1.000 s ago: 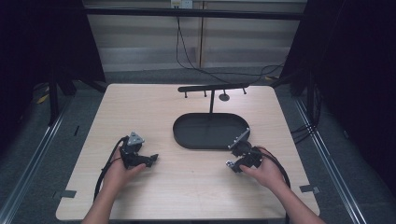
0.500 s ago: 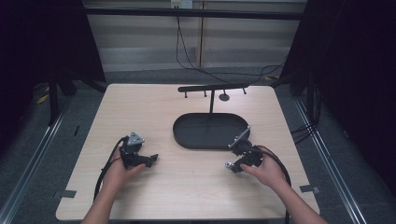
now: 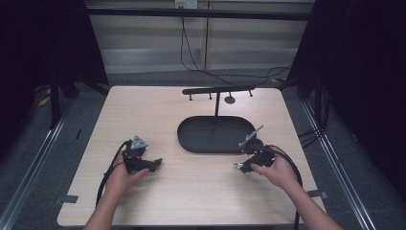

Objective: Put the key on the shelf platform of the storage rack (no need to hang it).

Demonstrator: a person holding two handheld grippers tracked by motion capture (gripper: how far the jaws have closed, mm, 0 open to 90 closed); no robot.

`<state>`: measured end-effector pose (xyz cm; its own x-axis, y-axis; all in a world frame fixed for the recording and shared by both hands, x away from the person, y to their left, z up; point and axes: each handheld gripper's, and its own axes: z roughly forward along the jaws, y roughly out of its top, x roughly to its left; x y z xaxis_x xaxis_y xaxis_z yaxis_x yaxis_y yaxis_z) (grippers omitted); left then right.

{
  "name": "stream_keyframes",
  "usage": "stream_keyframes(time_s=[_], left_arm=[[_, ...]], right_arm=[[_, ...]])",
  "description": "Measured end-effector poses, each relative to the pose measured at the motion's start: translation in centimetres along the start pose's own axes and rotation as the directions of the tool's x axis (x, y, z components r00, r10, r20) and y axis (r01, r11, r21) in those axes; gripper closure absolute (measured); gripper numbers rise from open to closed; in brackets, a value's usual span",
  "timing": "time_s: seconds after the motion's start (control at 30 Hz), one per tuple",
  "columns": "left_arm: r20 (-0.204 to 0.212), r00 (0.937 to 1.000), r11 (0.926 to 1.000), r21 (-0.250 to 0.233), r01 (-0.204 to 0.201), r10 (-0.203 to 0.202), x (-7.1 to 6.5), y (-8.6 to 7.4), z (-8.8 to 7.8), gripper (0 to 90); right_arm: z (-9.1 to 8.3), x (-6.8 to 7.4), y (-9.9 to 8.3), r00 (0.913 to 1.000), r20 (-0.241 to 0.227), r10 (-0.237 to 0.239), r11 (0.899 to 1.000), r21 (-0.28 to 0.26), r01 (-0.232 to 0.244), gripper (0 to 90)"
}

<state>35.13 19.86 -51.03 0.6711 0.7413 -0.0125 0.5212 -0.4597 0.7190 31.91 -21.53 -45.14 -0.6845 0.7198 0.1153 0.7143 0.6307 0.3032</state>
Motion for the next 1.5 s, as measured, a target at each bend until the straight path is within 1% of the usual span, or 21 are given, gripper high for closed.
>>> stream_keyframes(time_s=[0.1, 0.23, 0.27, 0.37, 0.4, 0.43, 0.47, 0.57, 0.9, 1.0, 1.13, 1.33, 1.4, 1.47, 1.5], left_arm=[[0.000, 1.0000, 1.0000, 0.000, 0.000, 0.000, 0.0, 0.0, 0.0, 13.1], [0.000, 1.0000, 1.0000, 0.000, 0.000, 0.000, 0.0, 0.0, 0.0, 13.1], [0.000, 1.0000, 1.0000, -0.001, 0.002, -0.002, 0.0, 0.0, 0.0, 13.1], [0.000, 1.0000, 1.0000, 0.000, 0.000, 0.000, 0.0, 0.0, 0.0, 13.1], [0.000, 1.0000, 1.0000, 0.001, -0.001, 0.001, 0.0, 0.0, 0.0, 13.1], [0.000, 1.0000, 1.0000, 0.001, -0.001, 0.001, 0.0, 0.0, 0.0, 13.1], [0.000, 1.0000, 1.0000, 0.000, -0.001, 0.001, 0.0, 0.0, 0.0, 13.1], [0.000, 1.0000, 1.0000, 0.000, -0.001, 0.001, 0.0, 0.0, 0.0, 13.1], [0.000, 1.0000, 1.0000, 0.000, 0.000, 0.000, 0.0, 0.0, 0.0, 13.1], [0.000, 1.0000, 1.0000, 0.000, -0.001, 0.001, 0.0, 0.0, 0.0, 13.1], [0.000, 1.0000, 1.0000, 0.000, 0.000, 0.000, 0.0, 0.0, 0.0, 13.1], [0.000, 1.0000, 1.0000, 0.000, -0.001, 0.001, 0.0, 0.0, 0.0, 13.1], [0.000, 1.0000, 1.0000, 0.000, -0.001, 0.001, 0.0, 0.0, 0.0, 13.1], [0.000, 1.0000, 1.0000, 0.001, -0.001, 0.001, 0.0, 0.0, 0.0, 13.1], [0.000, 1.0000, 1.0000, 0.000, -0.001, 0.001, 0.0, 0.0, 0.0, 13.1]], right_arm=[[-0.4, -0.3, 0.0, 1.0000, -0.005, 0.009, 1.000, -0.014, -0.009, 68.5], [-0.6, -0.5, 0.1, 0.9998, -0.006, 0.017, 1.000, -0.013, -0.017, 68.7], [-0.9, -0.7, 0.2, 0.9995, -0.025, 0.019, 0.999, -0.035, -0.019, 85.6], [-1.2, -0.8, 0.5, 0.9995, -0.024, 0.019, 0.999, -0.050, -0.020, 85.7], [-1.2, -0.8, 0.7, 0.9997, -0.019, 0.016, 0.999, -0.036, -0.017, 85.7], [-1.2, -0.8, 0.7, 0.9997, -0.019, 0.016, 0.999, -0.036, -0.017, 85.7], [-1.2, -0.8, 0.7, 0.9998, -0.009, 0.015, 1.000, -0.026, -0.015, 85.7], [-1.2, -0.8, 0.8, 0.9999, -0.008, 0.010, 1.000, -0.023, -0.010, 85.7], [-2.3, -0.7, 1.2, 0.9999, -0.009, 0.005, 0.999, -0.048, -0.005, 86.0], [-2.7, -0.7, 1.4, 0.9999, -0.012, 0.007, 0.999, -0.046, -0.007, 86.0], [-3.4, -1.0, 1.8, 0.9998, -0.010, 0.018, 0.998, -0.067, -0.018, 86.1], [-4.1, -1.2, 2.2, 0.9996, -0.012, 0.025, 0.996, -0.085, -0.026, 86.1], [-4.7, -1.3, 2.6, 0.9995, -0.011, 0.029, 0.995, -0.097, -0.030, 86.1], [-4.9, -1.3, 2.7, 0.9996, -0.009, 0.027, 0.995, -0.099, -0.028, 86.1], [-5.3, -1.3, 3.1, 0.9996, -0.006, 0.028, 0.994, -0.107, -0.028, 86.1]])
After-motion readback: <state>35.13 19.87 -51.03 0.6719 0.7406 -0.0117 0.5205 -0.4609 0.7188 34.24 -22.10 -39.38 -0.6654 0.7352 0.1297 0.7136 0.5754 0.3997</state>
